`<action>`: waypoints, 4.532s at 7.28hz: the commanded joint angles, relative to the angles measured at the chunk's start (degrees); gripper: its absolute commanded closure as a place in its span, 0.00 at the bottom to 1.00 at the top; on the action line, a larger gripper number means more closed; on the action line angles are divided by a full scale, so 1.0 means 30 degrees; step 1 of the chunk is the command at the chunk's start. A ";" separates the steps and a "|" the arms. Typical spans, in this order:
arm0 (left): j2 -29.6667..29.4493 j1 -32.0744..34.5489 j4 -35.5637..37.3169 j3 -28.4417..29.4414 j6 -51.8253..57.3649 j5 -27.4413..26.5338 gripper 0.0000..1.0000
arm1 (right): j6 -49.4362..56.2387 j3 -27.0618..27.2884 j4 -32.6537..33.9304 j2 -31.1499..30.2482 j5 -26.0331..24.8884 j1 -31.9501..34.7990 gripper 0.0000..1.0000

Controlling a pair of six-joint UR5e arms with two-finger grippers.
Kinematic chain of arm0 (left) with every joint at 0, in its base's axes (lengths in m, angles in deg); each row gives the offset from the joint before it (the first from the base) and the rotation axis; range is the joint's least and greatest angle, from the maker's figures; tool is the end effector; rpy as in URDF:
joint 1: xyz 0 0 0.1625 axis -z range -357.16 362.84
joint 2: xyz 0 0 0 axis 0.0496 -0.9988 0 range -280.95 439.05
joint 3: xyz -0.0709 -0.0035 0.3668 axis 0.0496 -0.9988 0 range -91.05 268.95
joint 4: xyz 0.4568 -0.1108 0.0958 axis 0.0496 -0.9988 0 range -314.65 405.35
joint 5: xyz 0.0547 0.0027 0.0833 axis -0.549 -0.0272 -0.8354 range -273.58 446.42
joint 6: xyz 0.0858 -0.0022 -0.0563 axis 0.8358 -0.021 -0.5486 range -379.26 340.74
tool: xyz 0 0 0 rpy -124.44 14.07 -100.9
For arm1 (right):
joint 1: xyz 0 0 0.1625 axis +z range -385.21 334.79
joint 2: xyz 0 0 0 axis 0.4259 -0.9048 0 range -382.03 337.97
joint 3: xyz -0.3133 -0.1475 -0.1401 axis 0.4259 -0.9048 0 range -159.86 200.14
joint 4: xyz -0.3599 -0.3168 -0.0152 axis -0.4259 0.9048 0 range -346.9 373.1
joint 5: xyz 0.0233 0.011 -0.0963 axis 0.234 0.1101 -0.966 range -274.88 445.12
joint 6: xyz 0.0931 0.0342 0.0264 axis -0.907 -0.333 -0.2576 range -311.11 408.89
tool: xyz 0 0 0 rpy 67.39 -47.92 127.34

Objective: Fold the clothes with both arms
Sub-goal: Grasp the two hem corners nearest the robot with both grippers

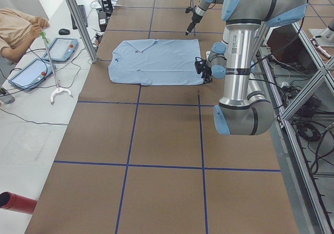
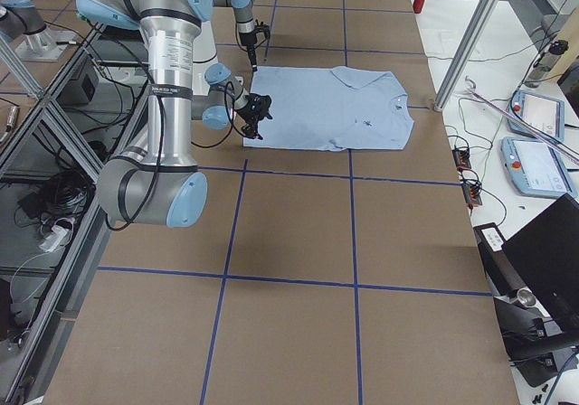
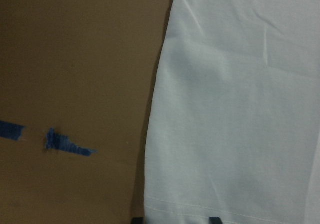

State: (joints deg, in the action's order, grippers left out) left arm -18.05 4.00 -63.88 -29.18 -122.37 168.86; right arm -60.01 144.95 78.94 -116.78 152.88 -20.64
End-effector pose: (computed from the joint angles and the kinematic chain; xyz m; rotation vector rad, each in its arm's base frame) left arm 0.5603 -0.1581 0.2455 0.0224 0.9600 -0.2926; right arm -0.4879 -0.2117 0.2786 0.2425 -0.9840 0.5580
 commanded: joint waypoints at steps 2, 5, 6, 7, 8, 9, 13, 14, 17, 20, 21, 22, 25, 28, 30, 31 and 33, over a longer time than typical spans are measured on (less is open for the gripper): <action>-0.0007 -0.0006 -0.0008 0.0119 0.0005 0.0030 0.64 | 0.0000 -0.0002 -0.0003 0.0001 -0.0026 0.0000 0.04; -0.0036 0.0052 0.0021 0.0061 0.0121 0.0001 1.00 | -0.0058 -0.0089 0.0026 0.0030 -0.0026 -0.0087 0.05; -0.0065 0.0140 0.0022 0.0031 0.0122 0.0000 1.00 | -0.1393 -0.0264 0.0143 0.0118 0.0032 -0.0233 0.20; -0.0066 0.0198 -0.0007 -0.0027 0.0122 0.0000 1.00 | -0.2914 -0.0294 0.1333 0.0206 0.0061 -0.0438 0.27; -0.0095 0.0257 -0.0008 -0.0057 0.0122 0.0029 1.00 | -0.3017 -0.0353 0.2650 0.0352 0.0032 -0.0788 0.27; -0.0153 0.0258 -0.0008 -0.0057 0.0122 0.0030 1.00 | -0.3047 -0.0353 0.3098 0.0353 0.0003 -0.1081 0.25; -0.0680 0.0258 -0.0037 -0.0057 0.0122 0.0146 1.00 | -0.3486 -0.0382 0.3718 0.0353 -0.0697 -0.2750 0.25; -0.0681 0.0287 -0.0066 -0.0057 0.0122 0.0176 1.00 | -0.3486 -0.0615 0.3718 0.0353 -0.0990 -0.3044 0.25; -0.0681 0.0287 -0.0125 -0.0028 0.0122 0.0205 1.00 | -0.3457 -0.1174 0.3718 0.0324 -0.1052 -0.3281 0.31; -0.0651 0.0287 -0.0183 0.0031 0.0122 0.0176 1.00 | -0.3457 -0.1086 0.3718 0.0324 -0.1081 -0.3427 0.41; -0.0651 0.0287 -0.0183 0.0031 0.0122 0.0176 1.00 | -0.3457 -0.1028 0.3718 0.0324 -0.1110 -0.3486 0.41; -0.0651 0.0287 -0.0183 0.0031 0.0122 0.0176 1.00 | -0.3457 -0.0998 0.3718 0.0353 -0.1284 -0.3631 0.42; -0.0651 0.0258 -0.0212 0.0061 0.0122 0.0176 1.00 | -0.3457 -0.0852 0.3718 0.0324 -0.1345 -0.3634 0.51; -0.0651 0.0287 -0.0213 0.0060 0.0122 0.0176 1.00 | -0.3457 -0.0822 0.3718 0.0324 -0.1666 -0.3633 1.00; -0.0681 0.0258 -0.0213 0.0031 0.0122 0.0147 1.00 | -0.3312 -0.0648 0.3718 0.0324 -0.2046 -0.3546 1.00; -0.0681 0.0316 -0.0126 -0.0578 0.0151 0.0205 1.00 | -0.3108 0.0427 0.3776 0.0034 -0.1961 -0.3429 1.00; -0.0679 0.0520 0.2576 -0.4633 0.0268 0.1517 1.00 | -0.2171 0.5942 0.9163 -0.0029 -0.0565 -0.3515 1.00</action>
State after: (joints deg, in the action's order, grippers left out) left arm -19.84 5.19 -62.01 -35.82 -121.73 171.21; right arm -67.96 152.62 96.74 -116.89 148.31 -31.08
